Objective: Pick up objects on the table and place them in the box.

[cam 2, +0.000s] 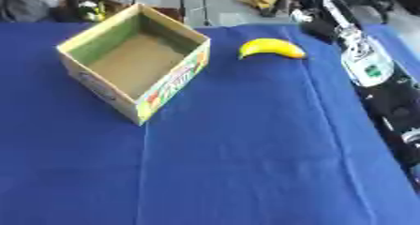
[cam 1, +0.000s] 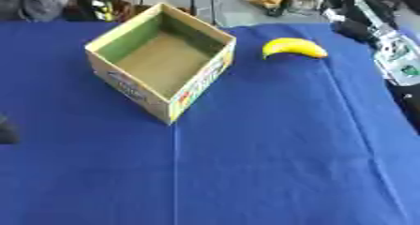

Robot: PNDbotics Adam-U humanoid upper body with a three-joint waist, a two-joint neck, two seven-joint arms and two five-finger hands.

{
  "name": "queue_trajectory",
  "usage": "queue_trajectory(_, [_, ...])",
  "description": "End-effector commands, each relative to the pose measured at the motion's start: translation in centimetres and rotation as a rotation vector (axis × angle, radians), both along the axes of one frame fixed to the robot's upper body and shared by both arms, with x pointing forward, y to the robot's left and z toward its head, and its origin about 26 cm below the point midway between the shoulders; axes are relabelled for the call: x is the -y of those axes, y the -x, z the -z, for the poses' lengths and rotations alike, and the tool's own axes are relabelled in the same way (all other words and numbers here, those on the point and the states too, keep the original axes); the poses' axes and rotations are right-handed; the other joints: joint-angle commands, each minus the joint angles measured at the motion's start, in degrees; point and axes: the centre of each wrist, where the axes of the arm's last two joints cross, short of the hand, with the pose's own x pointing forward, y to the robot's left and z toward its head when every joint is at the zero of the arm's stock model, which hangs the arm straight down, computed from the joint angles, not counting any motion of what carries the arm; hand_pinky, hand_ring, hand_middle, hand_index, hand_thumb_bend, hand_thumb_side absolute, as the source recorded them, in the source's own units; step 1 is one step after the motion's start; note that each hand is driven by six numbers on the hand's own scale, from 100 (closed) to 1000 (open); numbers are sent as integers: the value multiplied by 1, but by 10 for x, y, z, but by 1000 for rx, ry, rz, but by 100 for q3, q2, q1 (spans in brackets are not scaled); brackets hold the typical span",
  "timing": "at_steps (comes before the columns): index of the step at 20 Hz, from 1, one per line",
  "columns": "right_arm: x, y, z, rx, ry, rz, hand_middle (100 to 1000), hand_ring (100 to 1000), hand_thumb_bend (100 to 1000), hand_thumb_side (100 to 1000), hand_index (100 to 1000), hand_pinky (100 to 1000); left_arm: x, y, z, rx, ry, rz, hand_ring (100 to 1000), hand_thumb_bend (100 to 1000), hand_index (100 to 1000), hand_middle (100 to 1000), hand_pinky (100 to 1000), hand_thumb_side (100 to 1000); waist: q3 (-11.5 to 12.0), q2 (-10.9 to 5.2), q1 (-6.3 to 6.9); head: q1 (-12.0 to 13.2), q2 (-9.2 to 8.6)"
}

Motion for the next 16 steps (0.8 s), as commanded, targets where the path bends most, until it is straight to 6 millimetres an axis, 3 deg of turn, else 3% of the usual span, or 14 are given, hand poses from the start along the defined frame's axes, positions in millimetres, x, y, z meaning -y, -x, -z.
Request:
queue_trajectory(1, [11,7,-30,20,120,21,719,832,184,562,841,743,-2,1,-10,30,-20,8,664,320,716,621,651,1000,5,-144,5,-35,-55])
queue_trajectory(16, [27,8,-21,-90,354,138,792,892,321,511,877,836,-2,1,-8,28,-21,13,663,319,716,621,650,1000,51,-134,24,-29,-47])
